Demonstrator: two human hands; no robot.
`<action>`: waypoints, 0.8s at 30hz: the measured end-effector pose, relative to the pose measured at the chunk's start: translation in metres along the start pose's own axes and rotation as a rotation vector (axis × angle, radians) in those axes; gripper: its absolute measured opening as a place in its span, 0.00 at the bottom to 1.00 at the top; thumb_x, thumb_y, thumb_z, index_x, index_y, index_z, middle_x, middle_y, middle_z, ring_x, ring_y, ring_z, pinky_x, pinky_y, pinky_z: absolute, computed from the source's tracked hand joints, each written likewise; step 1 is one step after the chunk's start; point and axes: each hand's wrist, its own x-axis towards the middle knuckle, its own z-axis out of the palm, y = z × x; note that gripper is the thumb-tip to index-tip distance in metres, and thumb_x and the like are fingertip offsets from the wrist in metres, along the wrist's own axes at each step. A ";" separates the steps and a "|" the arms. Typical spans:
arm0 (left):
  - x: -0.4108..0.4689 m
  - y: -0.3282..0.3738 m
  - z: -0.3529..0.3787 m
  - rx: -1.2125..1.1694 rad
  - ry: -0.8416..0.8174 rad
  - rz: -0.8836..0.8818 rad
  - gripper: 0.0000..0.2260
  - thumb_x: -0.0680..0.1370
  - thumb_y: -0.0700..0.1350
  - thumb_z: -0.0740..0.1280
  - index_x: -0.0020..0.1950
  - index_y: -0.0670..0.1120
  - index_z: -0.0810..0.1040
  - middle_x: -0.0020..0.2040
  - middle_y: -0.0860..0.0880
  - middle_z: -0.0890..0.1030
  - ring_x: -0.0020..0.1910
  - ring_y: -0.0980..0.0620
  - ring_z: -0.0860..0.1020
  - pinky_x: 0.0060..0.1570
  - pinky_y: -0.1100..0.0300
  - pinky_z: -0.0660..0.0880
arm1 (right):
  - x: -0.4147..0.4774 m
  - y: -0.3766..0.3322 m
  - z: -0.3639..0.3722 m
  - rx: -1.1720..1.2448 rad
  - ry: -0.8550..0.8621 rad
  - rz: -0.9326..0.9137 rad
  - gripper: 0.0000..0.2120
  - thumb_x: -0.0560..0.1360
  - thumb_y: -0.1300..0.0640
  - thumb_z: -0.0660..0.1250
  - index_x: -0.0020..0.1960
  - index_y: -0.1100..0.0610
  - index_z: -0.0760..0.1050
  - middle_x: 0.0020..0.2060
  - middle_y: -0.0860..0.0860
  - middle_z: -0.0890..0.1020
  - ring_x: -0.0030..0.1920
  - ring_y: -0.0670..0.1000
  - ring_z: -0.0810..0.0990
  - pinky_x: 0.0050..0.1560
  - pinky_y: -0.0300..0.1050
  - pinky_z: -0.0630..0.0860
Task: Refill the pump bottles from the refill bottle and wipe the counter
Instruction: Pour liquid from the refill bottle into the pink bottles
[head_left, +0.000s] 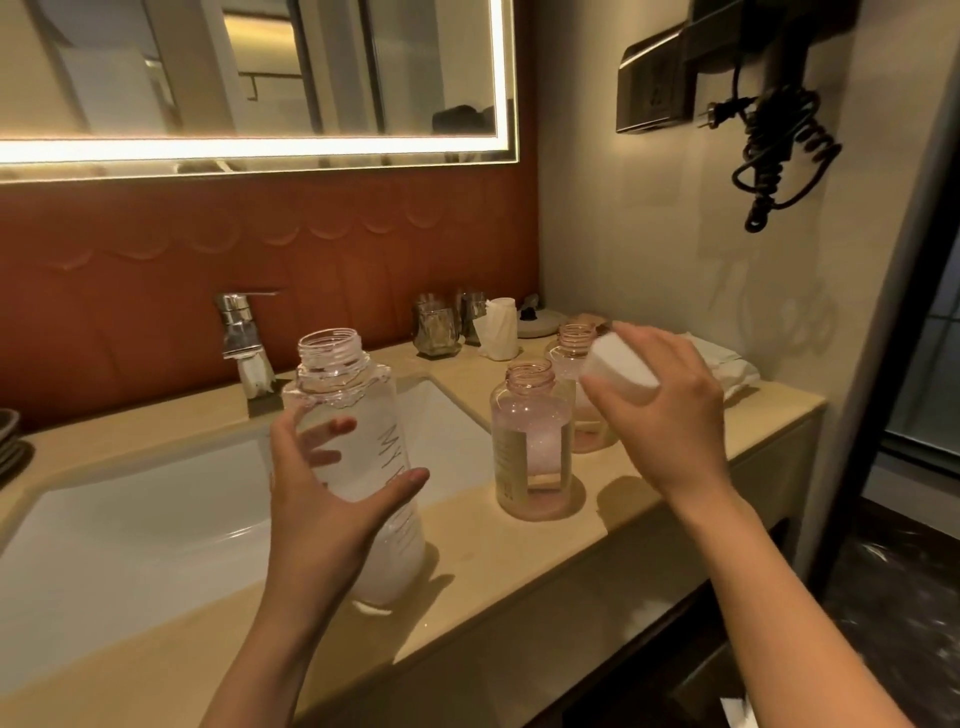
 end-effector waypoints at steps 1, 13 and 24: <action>0.000 0.000 0.001 0.010 0.002 -0.009 0.44 0.57 0.55 0.75 0.66 0.62 0.54 0.64 0.53 0.71 0.61 0.51 0.68 0.55 0.53 0.66 | 0.003 -0.019 0.001 0.084 -0.053 -0.041 0.23 0.71 0.48 0.70 0.65 0.49 0.73 0.60 0.46 0.74 0.59 0.45 0.71 0.55 0.36 0.68; -0.008 0.004 0.000 0.016 -0.048 -0.109 0.46 0.55 0.61 0.73 0.67 0.66 0.51 0.66 0.53 0.67 0.63 0.53 0.66 0.52 0.61 0.68 | 0.028 -0.151 0.058 0.391 -0.653 -0.362 0.23 0.72 0.48 0.69 0.66 0.50 0.71 0.61 0.47 0.74 0.53 0.42 0.72 0.46 0.30 0.76; -0.010 -0.001 -0.044 -0.162 0.290 -0.188 0.21 0.80 0.58 0.44 0.65 0.57 0.71 0.58 0.58 0.79 0.63 0.54 0.73 0.67 0.51 0.64 | 0.029 -0.146 0.066 0.456 -0.768 -0.347 0.22 0.71 0.46 0.69 0.64 0.47 0.73 0.54 0.40 0.74 0.52 0.40 0.75 0.47 0.31 0.77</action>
